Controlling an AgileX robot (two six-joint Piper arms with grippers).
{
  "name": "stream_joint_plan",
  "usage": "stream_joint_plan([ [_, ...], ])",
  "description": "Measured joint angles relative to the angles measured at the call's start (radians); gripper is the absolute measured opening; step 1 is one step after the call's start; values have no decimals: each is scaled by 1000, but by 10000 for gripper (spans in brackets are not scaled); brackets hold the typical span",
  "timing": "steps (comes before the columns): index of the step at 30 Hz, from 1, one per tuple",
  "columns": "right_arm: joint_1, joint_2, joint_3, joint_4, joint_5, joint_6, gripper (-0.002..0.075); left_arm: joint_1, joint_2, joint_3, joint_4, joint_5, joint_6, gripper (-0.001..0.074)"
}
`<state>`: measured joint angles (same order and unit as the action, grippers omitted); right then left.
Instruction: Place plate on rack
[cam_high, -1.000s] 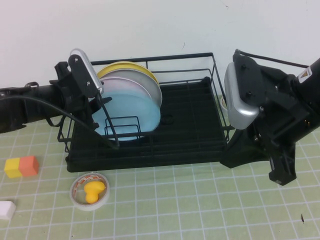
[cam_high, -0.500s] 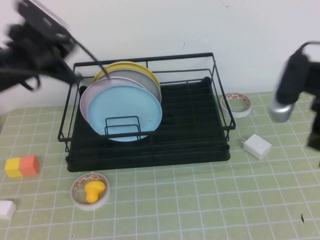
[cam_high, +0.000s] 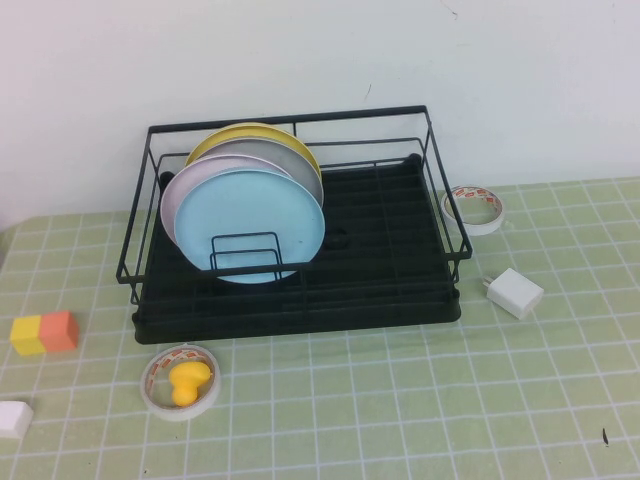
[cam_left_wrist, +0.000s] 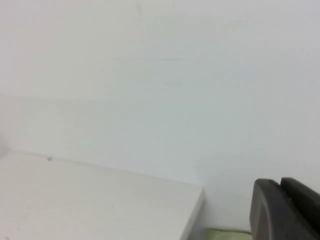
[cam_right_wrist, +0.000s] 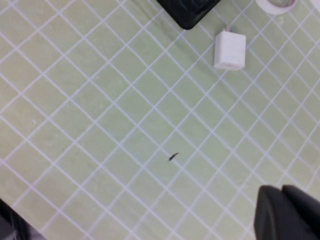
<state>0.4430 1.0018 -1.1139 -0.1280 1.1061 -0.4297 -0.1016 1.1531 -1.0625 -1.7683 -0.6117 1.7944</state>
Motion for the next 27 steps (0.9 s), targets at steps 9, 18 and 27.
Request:
stream_joint_plan([
  [9,0,-361,491,60,-261,96,1,0,-369,341,-6,191,-165,0],
  [18,0,-604,762,152,-423,112,1,0,-565,644,12,518,-203,0],
  [27,0,-616,764,161,-444,117,1,0,-574,731,36,829,-203,-1],
])
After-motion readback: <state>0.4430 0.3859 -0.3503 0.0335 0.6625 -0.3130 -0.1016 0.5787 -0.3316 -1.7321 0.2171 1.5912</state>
